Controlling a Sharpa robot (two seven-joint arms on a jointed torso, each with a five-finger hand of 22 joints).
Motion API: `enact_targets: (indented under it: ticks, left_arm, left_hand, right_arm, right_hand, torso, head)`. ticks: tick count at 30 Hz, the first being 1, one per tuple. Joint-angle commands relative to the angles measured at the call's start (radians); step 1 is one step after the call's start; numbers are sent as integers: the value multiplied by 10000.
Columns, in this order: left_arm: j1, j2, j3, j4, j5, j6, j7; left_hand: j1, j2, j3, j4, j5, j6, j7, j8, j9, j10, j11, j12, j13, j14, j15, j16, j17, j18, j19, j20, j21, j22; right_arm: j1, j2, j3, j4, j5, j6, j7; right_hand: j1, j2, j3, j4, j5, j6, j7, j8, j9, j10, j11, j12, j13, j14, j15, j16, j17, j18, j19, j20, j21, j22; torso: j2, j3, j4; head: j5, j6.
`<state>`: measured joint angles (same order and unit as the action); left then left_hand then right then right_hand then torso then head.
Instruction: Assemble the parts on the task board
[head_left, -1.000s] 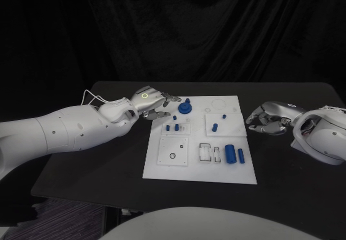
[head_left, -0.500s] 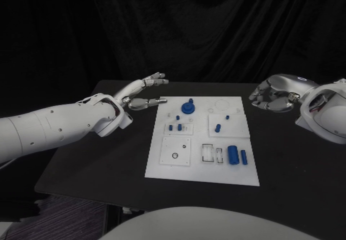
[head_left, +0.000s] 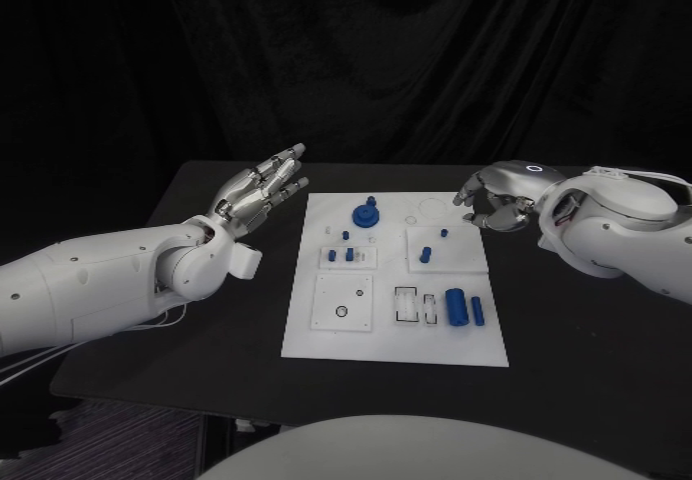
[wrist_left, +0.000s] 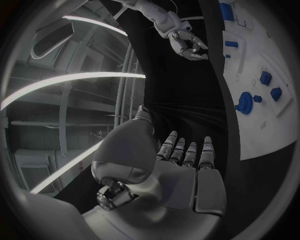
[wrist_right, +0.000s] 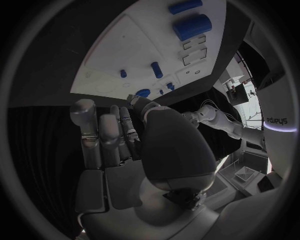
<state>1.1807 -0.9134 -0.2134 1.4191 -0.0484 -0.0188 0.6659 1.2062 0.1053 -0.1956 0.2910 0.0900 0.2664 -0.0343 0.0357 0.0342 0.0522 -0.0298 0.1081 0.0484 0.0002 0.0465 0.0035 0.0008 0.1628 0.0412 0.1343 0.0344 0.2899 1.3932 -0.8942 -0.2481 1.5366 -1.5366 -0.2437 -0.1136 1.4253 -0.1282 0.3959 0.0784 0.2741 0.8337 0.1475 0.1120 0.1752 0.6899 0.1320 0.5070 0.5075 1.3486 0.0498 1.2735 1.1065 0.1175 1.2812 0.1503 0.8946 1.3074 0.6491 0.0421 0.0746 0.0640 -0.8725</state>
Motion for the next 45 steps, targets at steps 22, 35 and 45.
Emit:
enact_targets:
  ticks: [22, 35, 45]
  left_arm:
    - [-270, -648, 12, 910, -24, 619, 1631]
    - [-272, -588, 12, 770, -31, 750, 1546]
    - [-273, -506, 12, 675, -31, 843, 1474]
  left_hand:
    - [610, 501, -568, -3, 753, -37, -217, -42, -22, 72, 646, 413, -206, -2, 475, -35, -8, 136, 92, 680, -11, -223]
    - [1009, 623, -664, -7, 1248, -86, -241, -44, -24, 68, 782, 523, -200, 157, 770, 43, 51, 161, 251, 964, 63, -32]
    - [1347, 712, -671, -33, 1634, -108, -233, -44, -25, 90, 884, 602, -194, 239, 899, 91, 74, 159, 371, 1095, 111, 43]
  right_arm:
    - [-601, 966, 11, -1149, -700, 409, 315]
    - [-708, 1034, 11, -1370, -700, 792, 108]
    - [-846, 1204, 11, -1685, -700, 679, 163]
  right_hand:
    - [-139, -134, -190, -136, 295, -58, -117, -158, -53, 274, 59, -511, -864, 207, 41, 262, 196, 16, 324, 39, 523, 1057]
    - [-318, -88, -234, -166, 726, 85, -144, -131, -10, 401, 54, -692, -1240, 164, 34, 222, 62, 45, 279, 28, 387, 1014]
    - [-322, 8, -205, -233, 725, 335, -173, -10, 75, 562, 43, -647, -1347, 167, 30, 263, 93, 34, 289, 32, 450, 1032]
  torso:
    - [74, -246, 84]
    - [236, -249, 235]
    - [190, -257, 178]
  head:
    - [-728, -2]
    - [-943, -2]
    - [-848, -2]
